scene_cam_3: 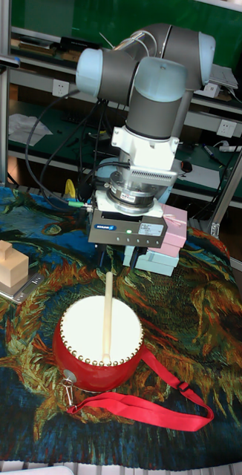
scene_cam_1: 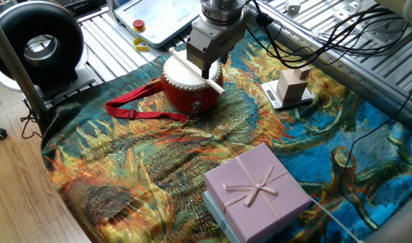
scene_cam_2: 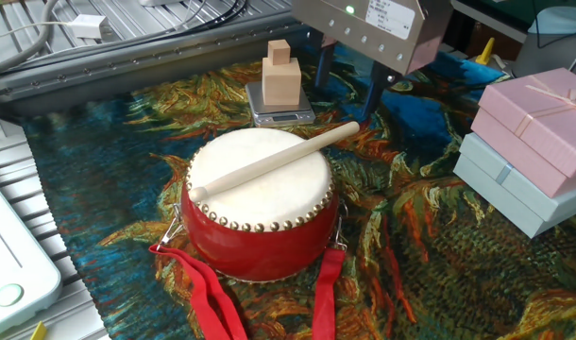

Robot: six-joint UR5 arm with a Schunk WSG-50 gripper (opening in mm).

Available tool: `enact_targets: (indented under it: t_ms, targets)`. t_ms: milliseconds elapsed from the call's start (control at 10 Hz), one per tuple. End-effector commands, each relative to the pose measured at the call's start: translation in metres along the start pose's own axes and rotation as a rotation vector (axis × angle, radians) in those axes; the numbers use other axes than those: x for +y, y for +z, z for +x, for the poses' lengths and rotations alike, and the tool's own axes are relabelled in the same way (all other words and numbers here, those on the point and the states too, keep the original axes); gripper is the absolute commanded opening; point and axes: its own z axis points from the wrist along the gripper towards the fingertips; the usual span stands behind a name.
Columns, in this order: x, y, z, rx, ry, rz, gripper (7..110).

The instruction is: Play the drum

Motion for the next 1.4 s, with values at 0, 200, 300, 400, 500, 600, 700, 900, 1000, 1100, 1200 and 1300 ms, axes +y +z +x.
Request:
enact_targets:
  t_ms: [0,200,300,400,500,600,700,900,1000,1100,1200,1300]
  targets:
    - [0.0035,-0.0016,0.0011,-0.002,-0.003,-0.022,66]
    - [0.0048,-0.0014,0.0012,-0.004,-0.010,-0.029,66]
    - [0.0046,-0.0008,0.0003,-0.007,-0.009,-0.028,66]
    - [0.0050,-0.0002,0.0000,-0.011,-0.007,-0.031,66]
    - [0.0073,0.0002,-0.0004,-0.016,-0.005,-0.041,66]
    - [0.0083,0.0002,-0.0009,-0.018,-0.001,-0.045,66]
    - [0.0079,0.0002,-0.0013,-0.019,0.002,-0.044,66]
    - [0.0072,0.0002,-0.0031,-0.026,0.000,-0.041,66]
    - [0.0065,0.0002,-0.0030,-0.026,0.000,-0.038,66]
    - [0.0061,0.0002,-0.0029,-0.026,0.000,-0.036,66]
    - [0.0061,0.0002,-0.0029,-0.026,-0.003,-0.036,66]
    - [0.0051,0.0003,-0.0016,-0.021,-0.008,-0.033,66]
